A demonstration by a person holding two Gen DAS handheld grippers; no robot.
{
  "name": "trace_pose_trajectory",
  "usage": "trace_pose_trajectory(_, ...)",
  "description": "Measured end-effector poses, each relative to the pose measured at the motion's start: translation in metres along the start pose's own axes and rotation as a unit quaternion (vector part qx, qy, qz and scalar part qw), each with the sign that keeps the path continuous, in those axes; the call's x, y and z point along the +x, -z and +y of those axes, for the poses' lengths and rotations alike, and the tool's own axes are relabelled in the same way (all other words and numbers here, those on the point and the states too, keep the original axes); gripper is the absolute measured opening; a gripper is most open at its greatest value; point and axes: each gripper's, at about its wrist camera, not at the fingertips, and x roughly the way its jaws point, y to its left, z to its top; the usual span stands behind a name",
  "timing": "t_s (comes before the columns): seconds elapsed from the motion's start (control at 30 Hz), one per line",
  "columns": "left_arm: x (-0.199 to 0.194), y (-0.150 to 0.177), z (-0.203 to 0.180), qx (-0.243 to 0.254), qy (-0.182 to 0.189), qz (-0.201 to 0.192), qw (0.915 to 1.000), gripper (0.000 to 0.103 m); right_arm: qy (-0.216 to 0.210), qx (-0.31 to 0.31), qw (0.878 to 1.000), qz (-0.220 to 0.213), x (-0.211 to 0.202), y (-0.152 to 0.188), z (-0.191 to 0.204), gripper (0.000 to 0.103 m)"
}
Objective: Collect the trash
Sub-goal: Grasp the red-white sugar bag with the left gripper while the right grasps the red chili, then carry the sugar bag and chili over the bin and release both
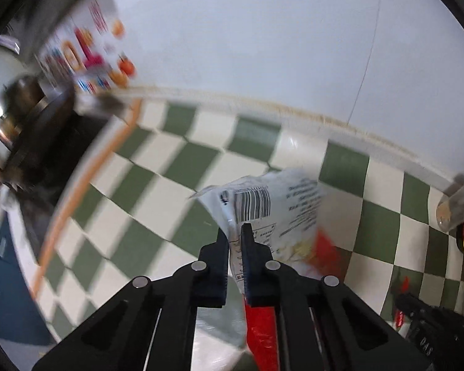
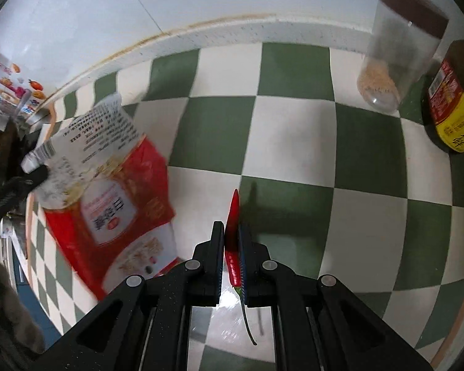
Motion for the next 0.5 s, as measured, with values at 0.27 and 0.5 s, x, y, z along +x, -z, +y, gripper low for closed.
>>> trace_pose_trajectory(0.27,-0.079,0.026,0.038,0.046,-0.031,-0.066,0.9963,0.001,-0.004,0.002,0.999,-0.032,-0.051,0.045,0.019,0.009)
trace_pose_trajectory(0.5,-0.143,0.074,0.095,0.05,-0.001,-0.103,0.9934,0.001,0.0,-0.012,0.997,-0.08,-0.12,0.116,0.055,0.009)
